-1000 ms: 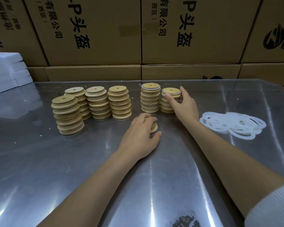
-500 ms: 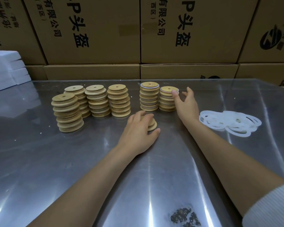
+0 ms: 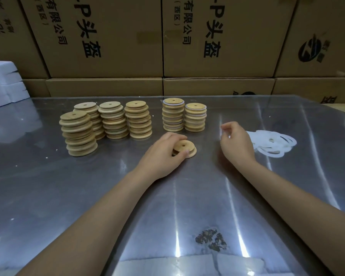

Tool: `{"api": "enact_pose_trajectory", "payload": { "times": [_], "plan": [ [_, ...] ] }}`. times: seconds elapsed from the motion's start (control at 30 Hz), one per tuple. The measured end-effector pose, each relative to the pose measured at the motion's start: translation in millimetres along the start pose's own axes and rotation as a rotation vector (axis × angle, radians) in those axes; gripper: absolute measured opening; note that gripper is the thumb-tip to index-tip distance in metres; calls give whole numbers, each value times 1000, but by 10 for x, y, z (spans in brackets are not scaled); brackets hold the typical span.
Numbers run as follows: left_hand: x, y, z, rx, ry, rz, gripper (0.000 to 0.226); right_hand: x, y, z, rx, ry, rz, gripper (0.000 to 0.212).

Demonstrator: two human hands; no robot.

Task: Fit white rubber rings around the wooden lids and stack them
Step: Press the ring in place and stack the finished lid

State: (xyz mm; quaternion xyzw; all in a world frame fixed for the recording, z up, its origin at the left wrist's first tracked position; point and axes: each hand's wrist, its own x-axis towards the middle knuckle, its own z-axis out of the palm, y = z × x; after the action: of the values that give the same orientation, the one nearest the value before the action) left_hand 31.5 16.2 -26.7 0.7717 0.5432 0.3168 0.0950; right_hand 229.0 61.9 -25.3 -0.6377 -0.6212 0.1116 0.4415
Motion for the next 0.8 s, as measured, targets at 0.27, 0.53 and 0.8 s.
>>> {"api": "enact_pose_trajectory", "payload": {
  "times": [0.27,0.53,0.8],
  "plan": [
    [24,-23,25,-57,0,78,36,-40,-13,-75,-580,-120,81,30],
    [42,-39,39,-33,-1,91,31,46,43,-162,-445,-65,-6,25],
    [54,-81,50,7,-42,18,60,-124,-208,-28,98,-18,-333,19]
  ]
}}
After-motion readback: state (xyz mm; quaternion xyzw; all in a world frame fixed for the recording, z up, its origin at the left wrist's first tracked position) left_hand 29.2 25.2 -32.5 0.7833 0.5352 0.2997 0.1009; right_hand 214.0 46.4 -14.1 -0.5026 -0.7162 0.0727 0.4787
